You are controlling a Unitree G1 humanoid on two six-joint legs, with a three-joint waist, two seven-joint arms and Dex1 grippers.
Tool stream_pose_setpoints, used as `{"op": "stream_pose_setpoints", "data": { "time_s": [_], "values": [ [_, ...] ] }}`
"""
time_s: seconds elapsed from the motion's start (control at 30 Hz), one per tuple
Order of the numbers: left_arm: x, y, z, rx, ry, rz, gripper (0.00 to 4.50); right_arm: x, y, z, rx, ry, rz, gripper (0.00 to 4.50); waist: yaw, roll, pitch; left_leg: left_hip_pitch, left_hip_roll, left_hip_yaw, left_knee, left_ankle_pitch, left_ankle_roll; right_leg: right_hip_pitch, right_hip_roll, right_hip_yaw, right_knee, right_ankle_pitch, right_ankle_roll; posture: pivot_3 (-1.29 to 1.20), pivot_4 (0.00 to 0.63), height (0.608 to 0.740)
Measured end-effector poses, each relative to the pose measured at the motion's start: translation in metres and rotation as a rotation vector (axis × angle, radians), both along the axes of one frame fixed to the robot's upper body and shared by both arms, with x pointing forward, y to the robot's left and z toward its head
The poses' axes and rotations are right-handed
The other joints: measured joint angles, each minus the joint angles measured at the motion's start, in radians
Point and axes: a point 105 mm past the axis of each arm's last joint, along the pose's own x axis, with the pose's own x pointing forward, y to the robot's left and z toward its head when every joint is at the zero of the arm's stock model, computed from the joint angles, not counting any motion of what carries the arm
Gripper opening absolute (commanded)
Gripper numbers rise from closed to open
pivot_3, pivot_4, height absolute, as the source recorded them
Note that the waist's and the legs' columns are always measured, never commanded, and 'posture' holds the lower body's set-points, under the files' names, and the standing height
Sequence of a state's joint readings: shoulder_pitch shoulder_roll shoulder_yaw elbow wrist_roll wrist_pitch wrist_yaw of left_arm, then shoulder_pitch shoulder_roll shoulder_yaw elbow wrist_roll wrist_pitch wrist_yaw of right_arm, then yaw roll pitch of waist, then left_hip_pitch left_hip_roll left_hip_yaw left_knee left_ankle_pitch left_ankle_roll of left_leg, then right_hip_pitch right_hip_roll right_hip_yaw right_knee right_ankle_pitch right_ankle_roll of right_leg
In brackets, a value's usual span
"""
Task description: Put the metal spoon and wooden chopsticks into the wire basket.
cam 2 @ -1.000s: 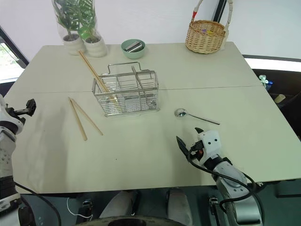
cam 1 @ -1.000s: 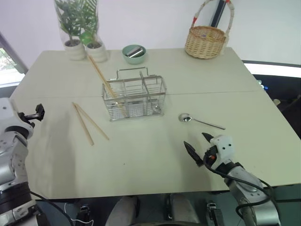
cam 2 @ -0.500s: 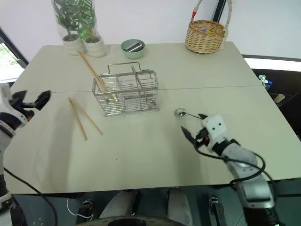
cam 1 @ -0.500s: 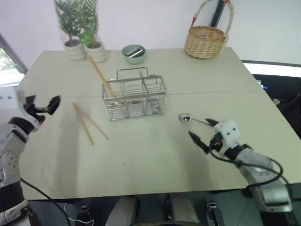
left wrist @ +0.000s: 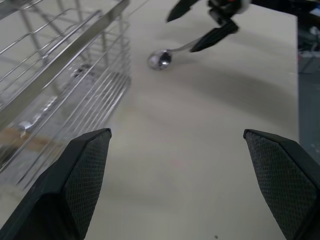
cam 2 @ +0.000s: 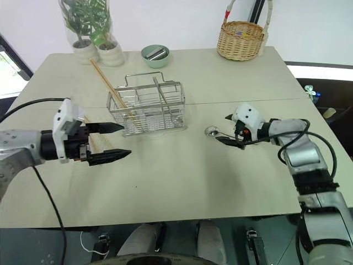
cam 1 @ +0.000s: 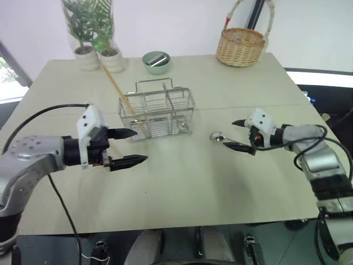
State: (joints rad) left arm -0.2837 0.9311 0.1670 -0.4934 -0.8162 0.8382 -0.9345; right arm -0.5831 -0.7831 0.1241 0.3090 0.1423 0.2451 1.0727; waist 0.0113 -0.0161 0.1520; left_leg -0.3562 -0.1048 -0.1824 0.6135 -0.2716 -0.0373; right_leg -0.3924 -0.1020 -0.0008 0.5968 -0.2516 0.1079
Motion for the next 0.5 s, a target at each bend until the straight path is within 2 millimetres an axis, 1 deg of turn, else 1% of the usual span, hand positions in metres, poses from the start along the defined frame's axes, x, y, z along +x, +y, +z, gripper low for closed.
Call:
{"op": "stream_pose_setpoints", "data": {
  "time_s": [0.13, 0.27, 0.33, 0.5],
  "values": [
    [0.000, -0.016, -0.003, 0.001, 0.015, -0.084, 4.50, 0.016, -0.012, -0.005, -0.051, 0.058, -0.046, 4.47, -0.002, 0.000, 0.000, 0.000, 0.000, 0.000, -0.001, 0.000, 0.000, -0.001, 0.000, 0.000, 0.000, 0.001, 0.002, 0.00, 0.150, 0.733],
    [0.002, -0.022, -0.002, 0.007, 0.015, -0.124, 4.50, 0.016, -0.023, -0.032, -0.075, 0.201, -0.094, 4.47, -0.004, 0.000, 0.000, -0.001, 0.000, 0.000, -0.001, 0.002, -0.004, -0.002, 0.000, 0.000, 0.000, 0.002, 0.003, 0.00, 0.150, 0.733],
    [0.003, -0.023, -0.001, 0.010, 0.006, -0.135, 4.50, 0.018, -0.022, -0.031, -0.077, 0.215, -0.092, 4.47, -0.005, 0.000, 0.000, 0.000, 0.000, 0.001, -0.001, 0.002, -0.004, -0.001, 0.000, 0.001, 0.000, 0.002, 0.003, 0.00, 0.150, 0.733],
    [0.005, -0.021, -0.005, 0.019, 0.013, -0.134, 4.50, 0.021, -0.020, -0.033, -0.040, 0.258, -0.111, 4.47, -0.007, -0.001, -0.001, 0.001, 0.000, 0.000, -0.001, 0.000, 0.000, -0.001, 0.000, 0.001, 0.001, 0.002, 0.003, 0.00, 0.150, 0.733]
  ]
}}
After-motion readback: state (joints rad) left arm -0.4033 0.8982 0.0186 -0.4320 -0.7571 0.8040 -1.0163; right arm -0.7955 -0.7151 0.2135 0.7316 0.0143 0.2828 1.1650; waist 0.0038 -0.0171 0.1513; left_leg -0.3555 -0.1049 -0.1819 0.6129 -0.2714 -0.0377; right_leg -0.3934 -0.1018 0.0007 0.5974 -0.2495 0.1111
